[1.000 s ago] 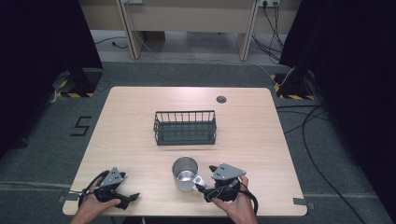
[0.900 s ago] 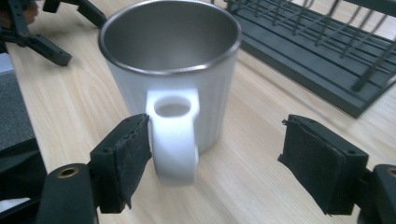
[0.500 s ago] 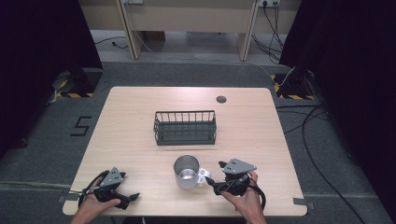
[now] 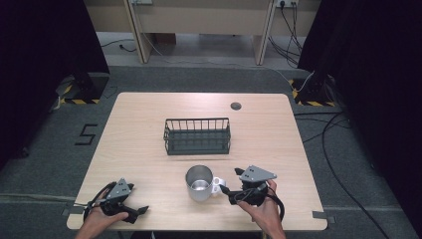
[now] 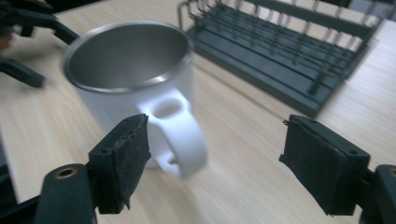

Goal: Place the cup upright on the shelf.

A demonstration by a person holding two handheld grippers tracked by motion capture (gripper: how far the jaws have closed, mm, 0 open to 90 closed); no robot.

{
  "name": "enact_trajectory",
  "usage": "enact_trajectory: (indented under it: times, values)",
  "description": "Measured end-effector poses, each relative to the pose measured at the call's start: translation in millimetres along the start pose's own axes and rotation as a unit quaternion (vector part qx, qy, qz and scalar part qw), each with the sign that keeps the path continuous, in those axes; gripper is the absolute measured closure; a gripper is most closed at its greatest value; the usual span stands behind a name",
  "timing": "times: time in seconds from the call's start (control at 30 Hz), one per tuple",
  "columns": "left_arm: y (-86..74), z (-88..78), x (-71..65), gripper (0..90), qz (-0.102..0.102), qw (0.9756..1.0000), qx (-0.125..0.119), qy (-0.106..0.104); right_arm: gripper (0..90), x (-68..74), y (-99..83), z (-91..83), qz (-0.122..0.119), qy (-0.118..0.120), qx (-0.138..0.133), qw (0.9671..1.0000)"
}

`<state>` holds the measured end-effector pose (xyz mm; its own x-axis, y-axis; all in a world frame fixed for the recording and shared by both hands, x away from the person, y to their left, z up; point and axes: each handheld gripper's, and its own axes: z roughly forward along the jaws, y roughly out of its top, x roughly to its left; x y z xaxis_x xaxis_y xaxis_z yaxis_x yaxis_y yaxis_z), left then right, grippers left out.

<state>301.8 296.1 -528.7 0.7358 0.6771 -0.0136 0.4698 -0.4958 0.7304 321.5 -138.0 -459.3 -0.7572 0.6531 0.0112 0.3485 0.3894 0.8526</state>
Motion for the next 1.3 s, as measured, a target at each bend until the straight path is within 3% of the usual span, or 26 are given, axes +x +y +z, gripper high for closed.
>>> enact_trajectory:
  times: [0.2,0.43,0.93,1.3]
  values:
    - [0.0,0.0,-0.1,0.0,0.000,1.0000,0.000,0.000,15.7,11.9,8.2,7.2,-0.011,0.039,-0.037,0.9985]
    - [0.0,0.0,0.0,0.0,0.000,1.0000,0.000,0.000,15.6,18.6,14.1,20.0,-0.015,0.066,-0.069,0.9953]
    - [0.0,0.0,0.0,0.0,0.000,1.0000,0.000,0.000,14.9,30.0,22.6,39.1,-0.024,0.087,-0.064,0.9939]
    - [0.0,0.0,0.0,0.0,0.000,1.0000,0.000,0.000,5.7,37.7,29.5,57.4,-0.022,0.075,-0.054,0.9955]
